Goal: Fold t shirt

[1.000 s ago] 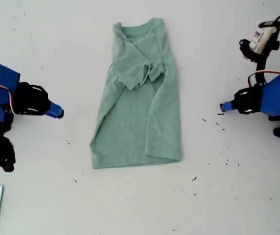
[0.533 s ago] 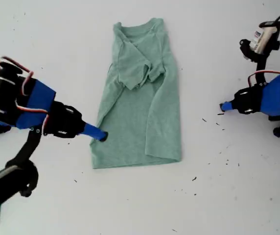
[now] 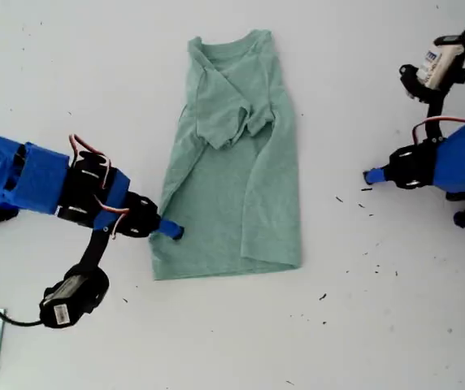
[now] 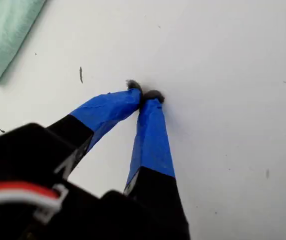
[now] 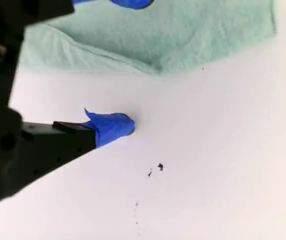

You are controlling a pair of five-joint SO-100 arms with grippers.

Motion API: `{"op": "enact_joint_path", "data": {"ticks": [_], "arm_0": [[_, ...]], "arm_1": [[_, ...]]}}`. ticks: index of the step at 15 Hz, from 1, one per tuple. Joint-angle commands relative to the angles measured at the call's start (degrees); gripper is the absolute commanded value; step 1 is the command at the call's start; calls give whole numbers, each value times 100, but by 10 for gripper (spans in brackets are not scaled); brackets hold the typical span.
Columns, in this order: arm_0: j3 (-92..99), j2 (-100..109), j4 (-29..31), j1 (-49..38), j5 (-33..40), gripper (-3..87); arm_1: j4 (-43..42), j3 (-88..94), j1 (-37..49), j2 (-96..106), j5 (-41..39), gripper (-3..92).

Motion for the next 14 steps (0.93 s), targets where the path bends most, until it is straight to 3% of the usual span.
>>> {"op": "enact_joint_path", "data": {"ticks": [1,2,4,5,8,11,14], "arm_0": [[352,-53,-712,-255,185,98],[272,-62,-703,-141,123,11],[-35,1028,-53,35,-246,-2],[-237,1591,448,-62,-290,-2],[-536,2566,1213,-387,-255,-2],[-1468,1652,826,-501,255,-2],[-4570,-1011,703,-299,809,-2]], "arm_1": [[237,79,-88,378,-26,24],[352,123,-97,598,-26,24],[431,158,-97,747,-9,24],[431,158,-88,738,-9,24],[422,158,-79,738,-18,24],[413,167,-79,738,-18,24],[413,167,-79,738,-9,24]]}}
